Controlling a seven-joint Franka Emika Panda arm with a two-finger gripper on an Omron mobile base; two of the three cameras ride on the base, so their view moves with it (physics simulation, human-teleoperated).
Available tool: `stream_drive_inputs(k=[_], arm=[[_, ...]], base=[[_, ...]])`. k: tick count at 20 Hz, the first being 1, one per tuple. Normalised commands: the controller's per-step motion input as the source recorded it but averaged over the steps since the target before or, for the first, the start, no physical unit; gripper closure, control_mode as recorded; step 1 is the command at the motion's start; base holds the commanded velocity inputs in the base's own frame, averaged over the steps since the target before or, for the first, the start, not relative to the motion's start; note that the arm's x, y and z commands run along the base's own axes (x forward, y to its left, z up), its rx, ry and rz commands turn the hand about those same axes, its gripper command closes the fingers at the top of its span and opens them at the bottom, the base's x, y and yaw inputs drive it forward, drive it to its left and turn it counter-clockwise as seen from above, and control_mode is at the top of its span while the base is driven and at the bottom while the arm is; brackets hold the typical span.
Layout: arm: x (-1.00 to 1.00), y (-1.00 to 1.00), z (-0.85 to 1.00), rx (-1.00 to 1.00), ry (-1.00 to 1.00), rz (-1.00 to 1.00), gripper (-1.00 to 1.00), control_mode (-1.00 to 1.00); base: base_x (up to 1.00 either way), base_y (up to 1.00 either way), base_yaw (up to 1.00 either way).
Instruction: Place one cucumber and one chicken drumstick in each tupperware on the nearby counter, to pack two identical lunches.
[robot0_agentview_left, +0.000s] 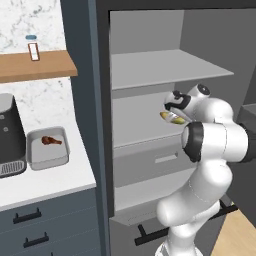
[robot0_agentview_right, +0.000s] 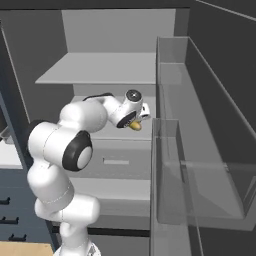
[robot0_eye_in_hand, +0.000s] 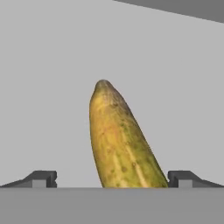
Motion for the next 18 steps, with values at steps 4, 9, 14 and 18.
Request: stream_drive_inputs(k=[4,9,14,18], arm=[[0.02,0.26,-0.35,0.00,0.02,0.13,-1.00,-1.00],[0.16,0.14,-0.08,0.00,-0.04,0.11,-1.00,-1.00],[0.29,0.00,-0.11,0.00,-0.02,0.08,-1.00,-1.00],[0.17,0.10,-0.36,0.00,0.00,0.12,1.00,-1.00]], base=[[0.00,0.00,0.00],[0.00,0.00,0.00],[0.00,0.00,0.00],[0.00,0.00,0.00]])
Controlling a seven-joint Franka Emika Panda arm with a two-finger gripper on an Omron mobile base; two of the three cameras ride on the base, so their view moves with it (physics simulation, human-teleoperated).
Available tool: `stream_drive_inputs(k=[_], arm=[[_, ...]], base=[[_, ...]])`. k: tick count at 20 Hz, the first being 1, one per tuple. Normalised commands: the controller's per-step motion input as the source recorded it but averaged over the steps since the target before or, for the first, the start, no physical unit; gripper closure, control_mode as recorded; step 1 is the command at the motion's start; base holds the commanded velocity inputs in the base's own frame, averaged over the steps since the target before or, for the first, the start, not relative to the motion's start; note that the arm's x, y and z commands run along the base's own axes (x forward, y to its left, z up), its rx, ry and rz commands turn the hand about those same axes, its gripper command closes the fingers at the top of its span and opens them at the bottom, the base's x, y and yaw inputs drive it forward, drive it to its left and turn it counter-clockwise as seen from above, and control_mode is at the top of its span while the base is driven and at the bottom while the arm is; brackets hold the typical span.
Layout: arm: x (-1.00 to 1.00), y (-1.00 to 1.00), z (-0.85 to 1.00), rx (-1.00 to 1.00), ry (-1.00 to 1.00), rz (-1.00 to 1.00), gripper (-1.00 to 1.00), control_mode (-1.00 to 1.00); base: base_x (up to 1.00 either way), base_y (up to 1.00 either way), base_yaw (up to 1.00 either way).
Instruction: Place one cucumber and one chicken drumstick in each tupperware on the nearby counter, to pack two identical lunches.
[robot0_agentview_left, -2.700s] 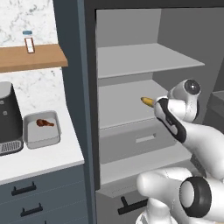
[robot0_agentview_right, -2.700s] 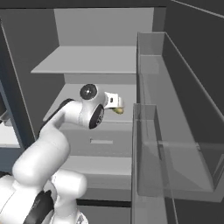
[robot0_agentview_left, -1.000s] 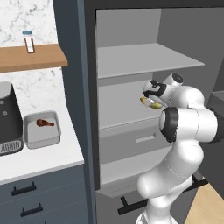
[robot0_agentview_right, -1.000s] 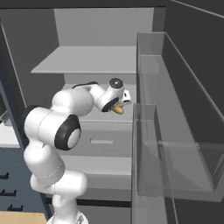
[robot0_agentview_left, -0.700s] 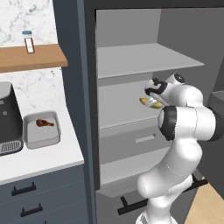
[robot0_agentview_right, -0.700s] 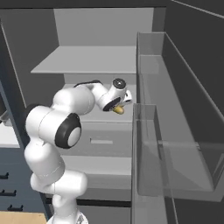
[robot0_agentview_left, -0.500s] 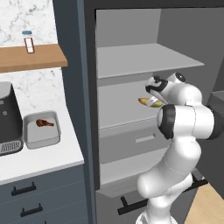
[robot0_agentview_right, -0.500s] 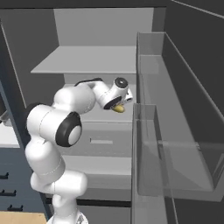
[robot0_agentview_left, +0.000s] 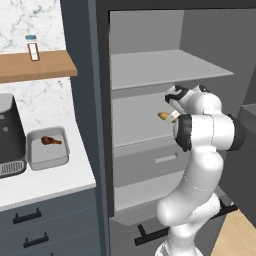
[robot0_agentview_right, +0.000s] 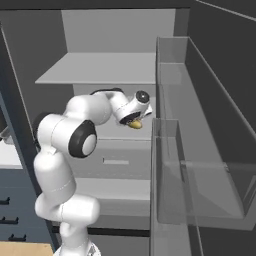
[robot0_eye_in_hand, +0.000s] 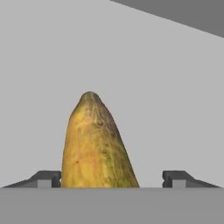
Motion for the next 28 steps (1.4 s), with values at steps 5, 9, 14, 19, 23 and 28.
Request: stream_drive_inputs(k=[5,9,14,19,23,28], arm=[[-0.01,0.16,-0.57,0.00,0.04,0.11,1.00,-1.00],[-0.27,0.18,-0.26,0.00,-0.02,0.03,1.00,-1.00],[-0.56,0.15,-0.01,0.00,-0.07,-0.17,1.00,-1.00],[-0.76,0.17,0.02,0.00,-0.07,-0.20,1.00,-1.00],[-0.63,0.24,0.16,0.00,-0.01,-0.17,1.00,-1.00],[-0.54,0.31,0.55,0.00,0.03,-0.15,1.00,-1.00]], base=[[0.00,0.00,0.00],[0.00,0.00,0.00],[0.00,0.00,0.00],[0.00,0.00,0.00],[0.00,0.00,0.00],[0.00,0.00,0.00]])
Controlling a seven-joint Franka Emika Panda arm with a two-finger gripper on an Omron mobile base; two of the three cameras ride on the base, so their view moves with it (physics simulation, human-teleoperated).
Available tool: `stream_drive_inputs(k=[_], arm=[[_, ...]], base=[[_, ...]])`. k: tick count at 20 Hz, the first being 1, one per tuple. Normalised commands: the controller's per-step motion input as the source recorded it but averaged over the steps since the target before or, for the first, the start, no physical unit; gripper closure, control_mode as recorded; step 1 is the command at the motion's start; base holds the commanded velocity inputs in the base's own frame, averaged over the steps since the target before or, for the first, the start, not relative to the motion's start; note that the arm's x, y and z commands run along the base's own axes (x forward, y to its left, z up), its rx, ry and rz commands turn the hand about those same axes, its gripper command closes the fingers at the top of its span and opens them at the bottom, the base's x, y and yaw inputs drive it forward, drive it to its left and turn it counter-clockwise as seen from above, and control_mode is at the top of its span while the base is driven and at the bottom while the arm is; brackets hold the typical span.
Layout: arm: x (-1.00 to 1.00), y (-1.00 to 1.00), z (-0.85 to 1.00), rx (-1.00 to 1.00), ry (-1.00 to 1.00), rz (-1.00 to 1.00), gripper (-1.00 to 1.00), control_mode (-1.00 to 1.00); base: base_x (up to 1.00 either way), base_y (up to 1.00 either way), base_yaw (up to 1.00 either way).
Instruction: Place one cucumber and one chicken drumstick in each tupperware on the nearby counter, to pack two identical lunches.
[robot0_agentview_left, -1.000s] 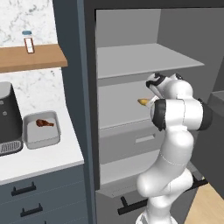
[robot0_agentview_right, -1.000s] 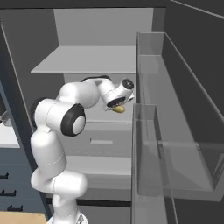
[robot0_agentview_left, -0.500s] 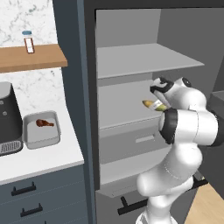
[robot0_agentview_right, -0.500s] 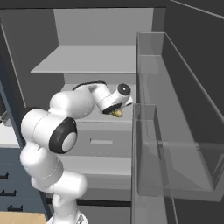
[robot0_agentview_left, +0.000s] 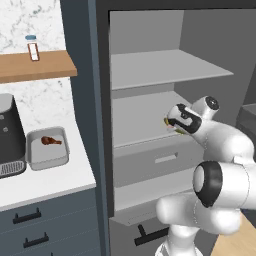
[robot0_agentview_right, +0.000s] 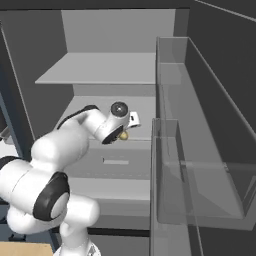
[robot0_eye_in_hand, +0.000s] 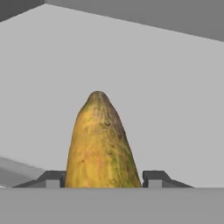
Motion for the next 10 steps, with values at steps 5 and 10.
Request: stream_drive_inputs(k=[5,10], arm=[[-0.64,0.27,0.48,0.00,0.08,-0.15,1.00,-1.00],[-0.89,0.22,0.34,0.01,0.04,-0.15,1.00,-1.00]], base=[[0.00,0.00,0.00],[0.00,0.00,0.00]])
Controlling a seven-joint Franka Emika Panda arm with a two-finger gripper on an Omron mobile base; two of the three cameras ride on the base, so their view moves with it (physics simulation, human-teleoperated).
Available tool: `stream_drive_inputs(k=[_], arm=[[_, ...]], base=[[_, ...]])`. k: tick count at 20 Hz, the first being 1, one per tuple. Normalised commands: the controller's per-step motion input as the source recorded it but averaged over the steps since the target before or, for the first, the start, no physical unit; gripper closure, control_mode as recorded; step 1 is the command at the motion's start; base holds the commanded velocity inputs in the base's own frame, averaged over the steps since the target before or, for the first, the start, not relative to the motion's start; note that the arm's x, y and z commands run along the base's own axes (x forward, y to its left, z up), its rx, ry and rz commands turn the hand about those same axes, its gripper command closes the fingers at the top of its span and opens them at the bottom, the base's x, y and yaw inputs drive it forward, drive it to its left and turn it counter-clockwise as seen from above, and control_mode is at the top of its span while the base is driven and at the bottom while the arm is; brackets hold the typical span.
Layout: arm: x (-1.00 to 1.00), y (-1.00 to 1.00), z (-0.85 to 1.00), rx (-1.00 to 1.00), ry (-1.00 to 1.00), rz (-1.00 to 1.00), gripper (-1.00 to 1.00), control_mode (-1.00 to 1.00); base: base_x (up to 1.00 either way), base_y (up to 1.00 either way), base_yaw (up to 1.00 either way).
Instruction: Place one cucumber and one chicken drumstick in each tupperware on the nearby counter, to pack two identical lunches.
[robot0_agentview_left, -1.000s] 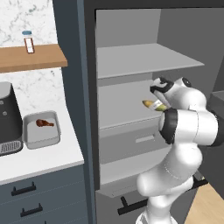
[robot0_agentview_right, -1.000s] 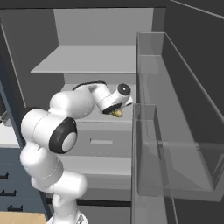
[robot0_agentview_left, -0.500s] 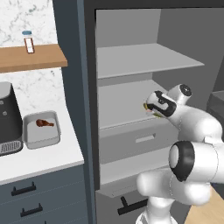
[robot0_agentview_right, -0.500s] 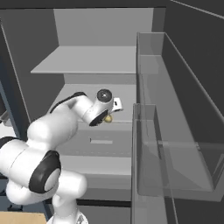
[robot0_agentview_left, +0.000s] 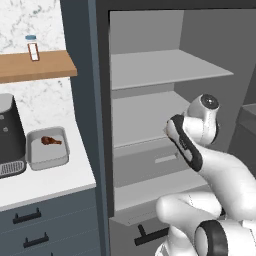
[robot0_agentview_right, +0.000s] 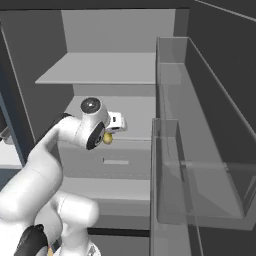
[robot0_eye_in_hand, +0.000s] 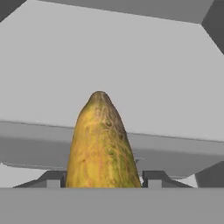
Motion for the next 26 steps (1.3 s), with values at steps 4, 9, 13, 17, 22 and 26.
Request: stream_drive_inputs(k=[4,9,13,17,22,26], arm=[[-1.00,0.10,0.35,0.06,0.00,-0.15,1.00,-1.00],[-0.86,0.13,0.67,0.05,0.00,-0.13,1.00,-1.00],[-0.85,0.36,0.69,0.00,0.00,-0.06,1.00,-1.00],[-0.93,0.24,0.42,0.02,0.00,-0.03,1.00,-1.00],[-0.58,0.01,0.01,0.06,0.03,0.00,1.00,-1.00],[-0.11,0.00,-0.03,0.00,0.02,0.00,1.00,-1.00]], base=[[0.00,0.00,0.00],[0.00,0.00,0.00],[0.00,0.00,0.00],[0.00,0.00,0.00],[0.00,0.00,0.00],[0.00,0.00,0.00]])
